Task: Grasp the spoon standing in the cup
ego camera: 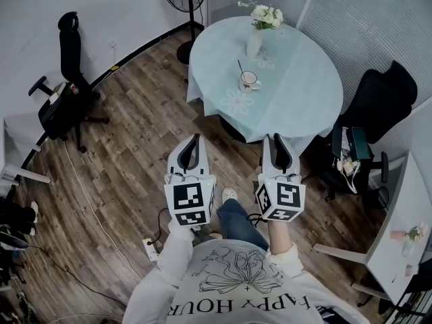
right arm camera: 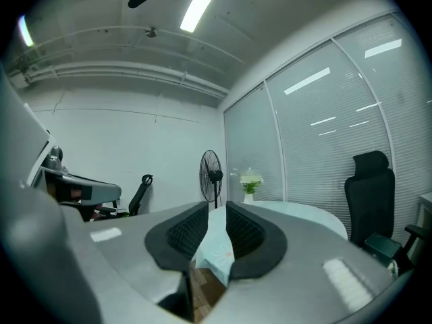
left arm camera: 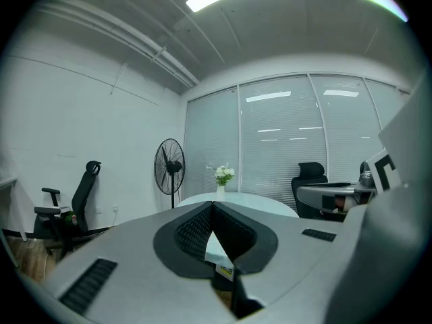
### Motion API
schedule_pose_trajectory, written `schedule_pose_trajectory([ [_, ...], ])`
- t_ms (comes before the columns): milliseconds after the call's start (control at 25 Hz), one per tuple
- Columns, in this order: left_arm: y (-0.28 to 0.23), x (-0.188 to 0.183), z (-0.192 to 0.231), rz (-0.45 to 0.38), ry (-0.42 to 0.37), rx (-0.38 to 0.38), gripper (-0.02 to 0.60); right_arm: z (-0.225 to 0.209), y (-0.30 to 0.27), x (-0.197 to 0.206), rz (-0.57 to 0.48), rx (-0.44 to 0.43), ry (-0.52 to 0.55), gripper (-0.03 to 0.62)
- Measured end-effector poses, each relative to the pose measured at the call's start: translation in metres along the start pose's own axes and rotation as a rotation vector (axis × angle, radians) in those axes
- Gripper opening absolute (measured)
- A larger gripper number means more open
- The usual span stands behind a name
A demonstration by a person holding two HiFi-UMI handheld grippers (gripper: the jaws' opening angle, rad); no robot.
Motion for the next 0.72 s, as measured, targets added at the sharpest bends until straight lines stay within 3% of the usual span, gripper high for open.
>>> schedule_pose_trajectory([
  [720,-0.152,-0.032,-0.008,-0.001,0.009,-0.101,0.006,-0.07,-0.161,-0.005,-0.01,-0.112,-0.016,0.087],
])
Point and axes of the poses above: the fingertips, and each gripper's own axes: y backward along the fingers, z to its left, x out of its underside, the point moved 3 cm from there along y, backward along the fingers, and after that the axes turned 9 degrees about y, right-handed, at the moved point
